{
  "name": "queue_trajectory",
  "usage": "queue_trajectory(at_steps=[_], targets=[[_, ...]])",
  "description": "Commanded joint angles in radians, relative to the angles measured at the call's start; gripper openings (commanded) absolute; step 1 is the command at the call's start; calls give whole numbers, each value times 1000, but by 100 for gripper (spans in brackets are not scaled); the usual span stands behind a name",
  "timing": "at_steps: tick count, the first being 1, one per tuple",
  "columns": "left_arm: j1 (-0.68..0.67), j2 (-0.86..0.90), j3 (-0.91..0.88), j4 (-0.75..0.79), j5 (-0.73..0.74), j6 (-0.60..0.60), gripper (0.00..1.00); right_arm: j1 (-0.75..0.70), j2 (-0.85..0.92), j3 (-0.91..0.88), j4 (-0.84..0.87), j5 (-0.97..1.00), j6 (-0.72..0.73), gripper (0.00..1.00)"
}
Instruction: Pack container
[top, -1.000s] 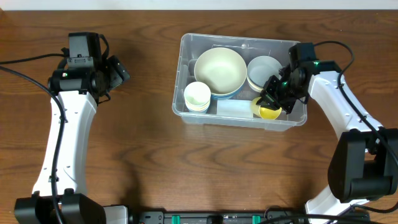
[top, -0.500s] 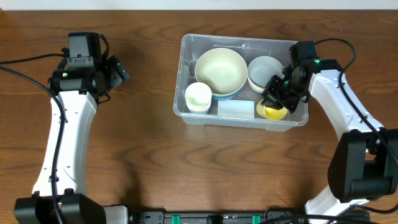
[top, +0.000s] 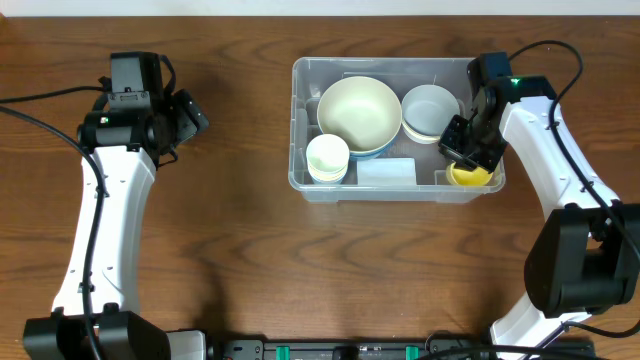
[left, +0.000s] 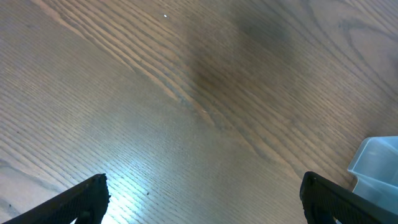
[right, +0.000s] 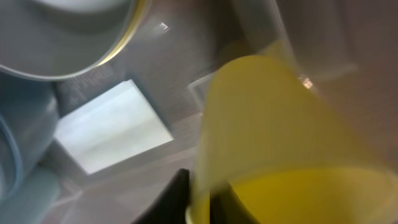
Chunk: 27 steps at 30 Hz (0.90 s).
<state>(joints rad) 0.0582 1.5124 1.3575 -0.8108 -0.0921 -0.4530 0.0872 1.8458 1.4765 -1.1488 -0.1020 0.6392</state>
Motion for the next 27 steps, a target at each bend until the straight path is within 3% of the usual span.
queue_trajectory(at_steps=[1, 6, 16, 18, 23, 27], targets=[[5, -16, 21, -4, -2, -13, 98, 6, 5, 21, -3, 46, -20, 23], [5, -16, 21, -4, -2, -13, 98, 6, 5, 21, -3, 47, -27, 45], [5, -16, 21, 0, -2, -13, 98, 6, 5, 147, -40, 46, -125, 50], [5, -16, 21, 8, -3, -12, 98, 11, 5, 224, -69, 39, -157, 56], [5, -16, 21, 12, -6, -13, 98, 61, 5, 443, -140, -97, -277, 94], [5, -16, 21, 12, -6, -13, 98, 164, 5, 540, -156, -127, -296, 99]])
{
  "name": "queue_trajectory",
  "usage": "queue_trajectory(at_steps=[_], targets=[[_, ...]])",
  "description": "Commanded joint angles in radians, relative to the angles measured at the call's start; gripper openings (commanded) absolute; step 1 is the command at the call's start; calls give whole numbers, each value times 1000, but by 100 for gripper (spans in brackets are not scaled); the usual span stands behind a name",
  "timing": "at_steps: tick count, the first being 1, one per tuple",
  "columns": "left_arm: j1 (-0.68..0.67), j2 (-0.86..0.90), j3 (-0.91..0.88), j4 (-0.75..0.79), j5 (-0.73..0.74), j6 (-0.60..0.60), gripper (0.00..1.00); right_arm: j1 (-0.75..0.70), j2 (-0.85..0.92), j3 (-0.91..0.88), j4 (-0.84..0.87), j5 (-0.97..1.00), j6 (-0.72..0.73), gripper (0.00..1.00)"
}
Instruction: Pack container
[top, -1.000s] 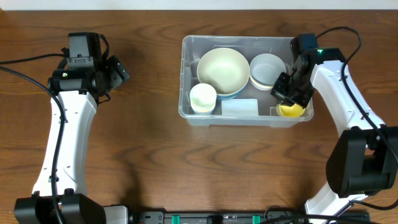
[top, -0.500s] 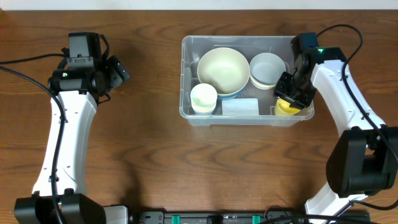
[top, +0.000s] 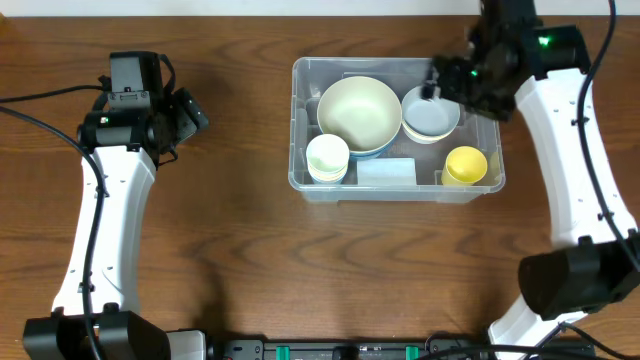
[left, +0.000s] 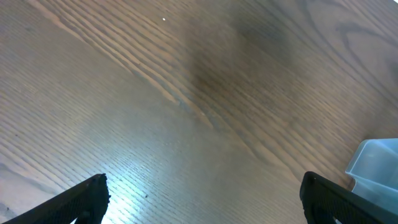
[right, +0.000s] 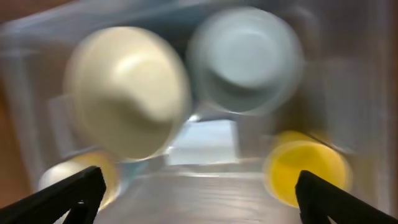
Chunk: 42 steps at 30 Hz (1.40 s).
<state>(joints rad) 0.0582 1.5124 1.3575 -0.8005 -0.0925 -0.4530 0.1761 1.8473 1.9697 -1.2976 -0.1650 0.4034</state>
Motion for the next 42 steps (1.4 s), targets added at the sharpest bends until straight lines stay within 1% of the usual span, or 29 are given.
queue_trajectory(at_steps=[1, 3, 6, 8, 10, 12, 16, 22, 23, 25, 26, 27, 28, 30, 31, 42], targets=[[5, -16, 21, 2, -5, -13, 98, 114, 3, 50, 3, -55, -61, 99], [5, -16, 21, 1, -5, -13, 98, 181, 5, 47, 15, -13, -53, 99], [5, -16, 21, -2, -5, -13, 98, 274, 19, 36, 10, 111, 20, 99], [5, -16, 21, -6, -5, -13, 98, 311, 33, 32, 7, 132, 35, 99], [5, -16, 21, -10, -5, -13, 98, 344, 63, 32, -6, 109, 37, 98], [5, -16, 21, -11, -5, -13, 98, 360, 87, 31, -23, 108, 37, 96], [5, -16, 21, -14, -5, -13, 98, 373, 149, 31, -57, 108, 37, 84], [5, -16, 21, -15, -5, -13, 98, 378, 212, 31, -64, 104, 10, 83], [5, -16, 21, -14, -5, -13, 98, 381, 217, 31, -64, 104, 10, 81], [5, -16, 21, -15, -5, -13, 98, 385, 226, 31, -64, 105, 10, 72], [5, -16, 21, -14, -5, -13, 98, 388, 227, 31, -64, 105, 10, 66], [5, -16, 21, -14, -5, -13, 98, 391, 230, 31, -64, 105, 10, 57], [5, -16, 21, -14, -5, -13, 98, 392, 231, 31, -64, 105, 11, 52], [5, -16, 21, -14, -5, -13, 98, 393, 231, 31, -64, 105, 11, 40], [5, -16, 21, -14, -5, -13, 98, 393, 231, 31, -64, 105, 11, 36], [5, -16, 21, -14, -5, -13, 98, 412, 233, 31, -55, 104, 11, 37]])
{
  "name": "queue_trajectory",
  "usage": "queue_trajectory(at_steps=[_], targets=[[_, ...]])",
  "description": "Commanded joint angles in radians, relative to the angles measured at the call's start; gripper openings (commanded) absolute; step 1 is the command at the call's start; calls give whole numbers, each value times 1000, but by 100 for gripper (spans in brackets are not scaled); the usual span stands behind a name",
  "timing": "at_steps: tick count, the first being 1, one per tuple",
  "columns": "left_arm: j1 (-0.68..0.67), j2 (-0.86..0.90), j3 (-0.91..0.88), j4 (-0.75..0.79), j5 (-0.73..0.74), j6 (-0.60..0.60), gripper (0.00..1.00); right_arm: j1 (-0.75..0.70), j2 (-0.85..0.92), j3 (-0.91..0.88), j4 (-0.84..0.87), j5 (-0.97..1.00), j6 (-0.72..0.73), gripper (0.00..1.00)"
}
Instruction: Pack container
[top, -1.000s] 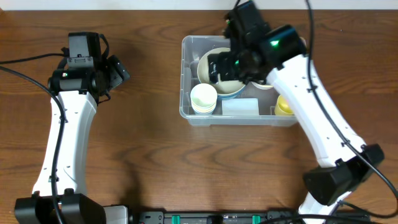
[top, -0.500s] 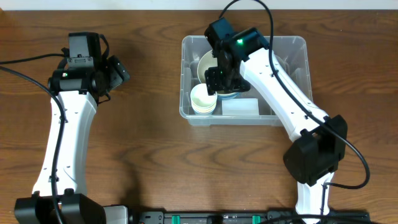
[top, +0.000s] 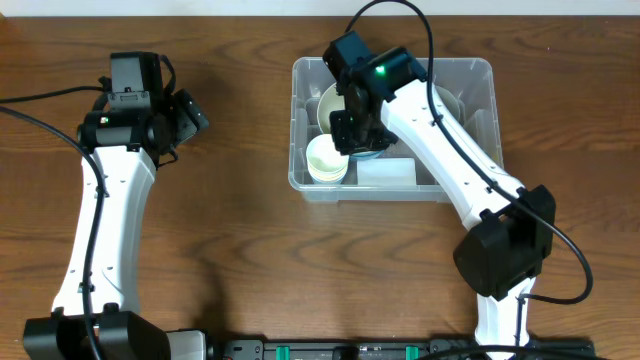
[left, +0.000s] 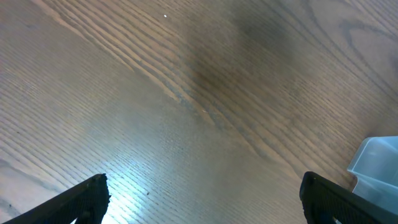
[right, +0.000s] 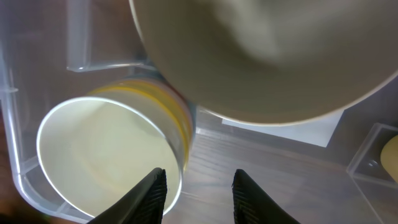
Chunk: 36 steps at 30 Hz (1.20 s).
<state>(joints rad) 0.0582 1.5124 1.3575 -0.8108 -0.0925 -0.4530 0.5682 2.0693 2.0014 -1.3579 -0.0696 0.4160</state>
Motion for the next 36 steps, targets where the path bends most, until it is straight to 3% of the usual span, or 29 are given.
queue_trajectory(at_steps=[1, 10, 16, 24, 36], targets=[[5, -16, 21, -4, -5, -13, 98, 24, 13, -1, 8, 9, -2, 37], [5, -16, 21, -5, -5, -13, 98, 46, 58, -2, 7, 14, -2, 37], [5, -16, 21, -5, -5, -13, 98, 32, 64, -2, 7, 14, -2, 25], [5, -16, 21, -5, -5, -13, 98, -3, 64, -1, 3, 17, -2, 1], [5, -16, 21, -4, -5, -13, 98, -14, 63, 2, 3, 43, -2, 5]])
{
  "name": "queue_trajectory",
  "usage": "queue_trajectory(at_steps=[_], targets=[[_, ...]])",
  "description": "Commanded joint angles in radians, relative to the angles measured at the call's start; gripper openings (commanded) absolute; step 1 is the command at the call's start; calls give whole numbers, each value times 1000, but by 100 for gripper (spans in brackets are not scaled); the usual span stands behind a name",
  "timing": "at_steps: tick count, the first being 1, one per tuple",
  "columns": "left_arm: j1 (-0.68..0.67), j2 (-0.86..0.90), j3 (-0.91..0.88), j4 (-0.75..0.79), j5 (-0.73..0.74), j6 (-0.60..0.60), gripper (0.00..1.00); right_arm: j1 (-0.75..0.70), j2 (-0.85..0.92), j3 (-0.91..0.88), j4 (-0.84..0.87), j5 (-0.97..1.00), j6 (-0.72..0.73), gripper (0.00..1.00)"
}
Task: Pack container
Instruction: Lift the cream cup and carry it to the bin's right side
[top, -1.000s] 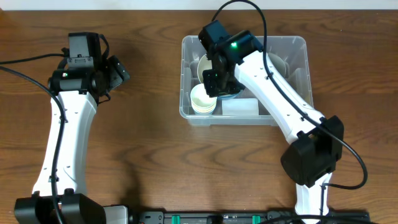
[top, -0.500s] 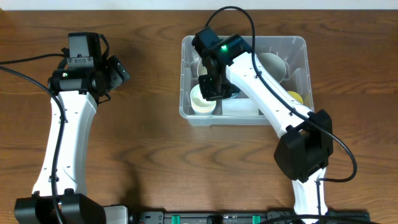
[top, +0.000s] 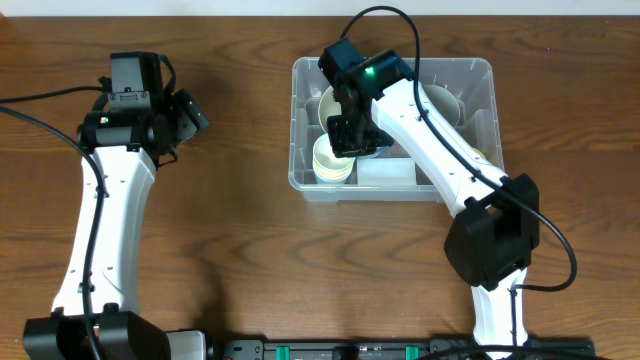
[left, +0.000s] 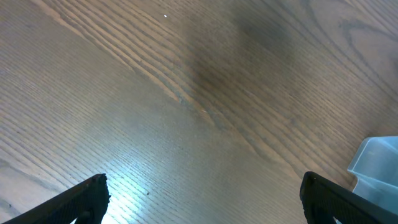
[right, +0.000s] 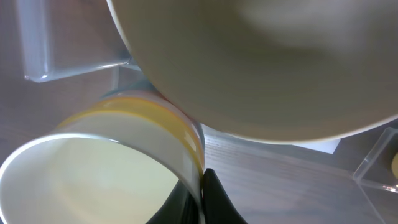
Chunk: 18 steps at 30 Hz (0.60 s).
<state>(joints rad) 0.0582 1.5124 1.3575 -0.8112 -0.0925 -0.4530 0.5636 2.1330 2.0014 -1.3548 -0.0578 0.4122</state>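
The clear plastic container (top: 298, 120) holds a large cream bowl (right: 261, 62), a white cup with a yellow band (top: 330, 163) in its front left corner, and a flat white piece (top: 390, 172). My right gripper (top: 347, 137) reaches into the container and is shut on that cup's rim (right: 112, 168), one finger inside and one outside. A yellow cup's edge (right: 394, 163) shows at the far right of the right wrist view. My left gripper (left: 205, 208) hangs open over bare table, far left of the container.
The container's near corner (left: 376, 165) shows in the left wrist view. A second, smaller white bowl at the back right of the container is mostly hidden under my right arm. Brown wooden table (top: 230, 250) surrounds the container.
My right gripper stood open astride the white cup's rim. Now it has come down and shut on that rim. The left arm has not moved.
My right gripper was shut on the yellow cup in the container's front right compartment. Then it was open above the container, the yellow cup left standing there. Later it was open at the white cup in the front left, and now grips its rim.
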Motion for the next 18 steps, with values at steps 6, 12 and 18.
queue_trajectory(at_steps=[6, 12, 18], targets=[[5, -16, 21, -4, -5, -13, 98, -9, -1, 19, -8, 32, 2, 5], [5, -16, 21, -4, -5, -13, 98, -9, -1, 46, -21, 32, 2, 4], [5, -16, 21, -4, -5, -13, 98, -8, -1, 54, -26, 32, 2, 1]])
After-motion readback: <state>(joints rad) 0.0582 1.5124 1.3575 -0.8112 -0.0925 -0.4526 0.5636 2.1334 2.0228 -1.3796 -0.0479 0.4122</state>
